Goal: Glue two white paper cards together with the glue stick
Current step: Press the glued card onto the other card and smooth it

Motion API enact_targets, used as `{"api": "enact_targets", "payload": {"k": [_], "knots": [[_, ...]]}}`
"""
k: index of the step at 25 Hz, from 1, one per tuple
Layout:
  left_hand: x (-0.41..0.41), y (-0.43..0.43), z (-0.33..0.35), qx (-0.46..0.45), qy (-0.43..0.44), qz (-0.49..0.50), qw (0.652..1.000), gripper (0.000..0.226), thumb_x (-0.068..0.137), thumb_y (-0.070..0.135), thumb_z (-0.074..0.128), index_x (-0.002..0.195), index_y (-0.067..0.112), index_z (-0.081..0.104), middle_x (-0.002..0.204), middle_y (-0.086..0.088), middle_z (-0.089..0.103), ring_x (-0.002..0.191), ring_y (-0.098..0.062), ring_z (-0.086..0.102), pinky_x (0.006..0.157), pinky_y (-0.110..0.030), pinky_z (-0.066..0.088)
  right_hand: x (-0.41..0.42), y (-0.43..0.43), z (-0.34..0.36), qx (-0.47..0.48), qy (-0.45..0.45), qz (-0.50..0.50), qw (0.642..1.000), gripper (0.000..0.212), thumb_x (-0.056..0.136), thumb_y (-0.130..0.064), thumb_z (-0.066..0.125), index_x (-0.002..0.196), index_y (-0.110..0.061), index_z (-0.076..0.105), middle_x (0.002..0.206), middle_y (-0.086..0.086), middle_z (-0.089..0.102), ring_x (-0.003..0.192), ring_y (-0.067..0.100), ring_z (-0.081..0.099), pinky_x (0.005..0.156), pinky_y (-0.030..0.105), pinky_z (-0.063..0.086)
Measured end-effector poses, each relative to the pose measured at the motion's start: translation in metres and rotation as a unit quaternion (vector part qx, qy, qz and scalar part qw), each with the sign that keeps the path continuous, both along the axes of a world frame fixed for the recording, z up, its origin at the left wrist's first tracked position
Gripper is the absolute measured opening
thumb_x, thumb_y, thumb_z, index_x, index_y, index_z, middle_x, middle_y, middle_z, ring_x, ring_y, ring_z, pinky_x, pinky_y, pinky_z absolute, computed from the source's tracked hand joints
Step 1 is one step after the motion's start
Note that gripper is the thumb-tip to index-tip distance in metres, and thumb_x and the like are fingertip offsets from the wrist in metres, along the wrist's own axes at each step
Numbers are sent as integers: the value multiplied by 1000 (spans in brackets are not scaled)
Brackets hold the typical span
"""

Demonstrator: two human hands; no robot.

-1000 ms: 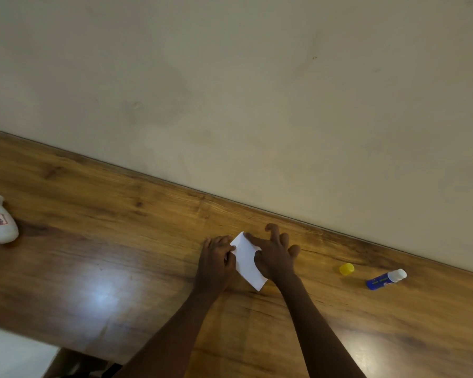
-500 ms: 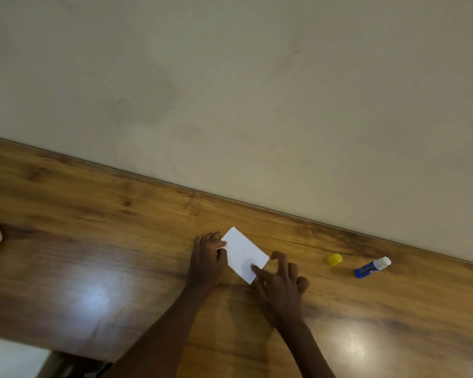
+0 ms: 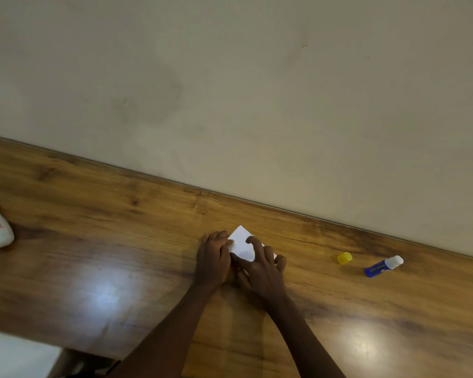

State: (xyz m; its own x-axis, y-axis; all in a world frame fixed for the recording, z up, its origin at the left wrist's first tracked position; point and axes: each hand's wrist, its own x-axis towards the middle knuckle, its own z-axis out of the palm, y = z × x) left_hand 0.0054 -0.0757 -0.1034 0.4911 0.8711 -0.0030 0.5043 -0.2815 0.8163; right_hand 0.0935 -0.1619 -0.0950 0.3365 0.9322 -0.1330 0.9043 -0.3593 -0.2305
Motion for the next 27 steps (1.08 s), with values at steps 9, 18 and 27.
{"api": "enact_targets", "payload": {"k": [9, 18, 27], "knots": [[-2, -2, 1, 6, -29, 4, 1000, 33, 88, -2, 39, 117, 1, 55, 125, -16, 59, 122, -26, 49, 113, -37, 26, 25, 27, 8, 27, 12, -39, 999, 33, 88, -33, 39, 116, -47, 51, 140, 3, 25, 119, 23, 26, 88, 40, 21], [-2, -2, -5, 10, -15, 8, 1000, 29, 86, 3, 49, 113, 4, 59, 126, -13, 59, 121, -26, 50, 112, -34, 22, 31, 0, 4, 14, 2, -132, 991, 40, 87, -31, 43, 127, -37, 43, 139, 2, 24, 121, 23, 25, 95, 41, 22], [0, -3, -6, 18, 21, 4, 1000, 38, 79, 14, 63, 116, 8, 57, 130, -10, 56, 126, -27, 43, 111, -38, 24, 22, -2, 11, 59, 69, -263, 960, 40, 85, -39, 52, 117, -15, 44, 123, 4, 54, 114, 22, 46, 95, 37, 32]]}}
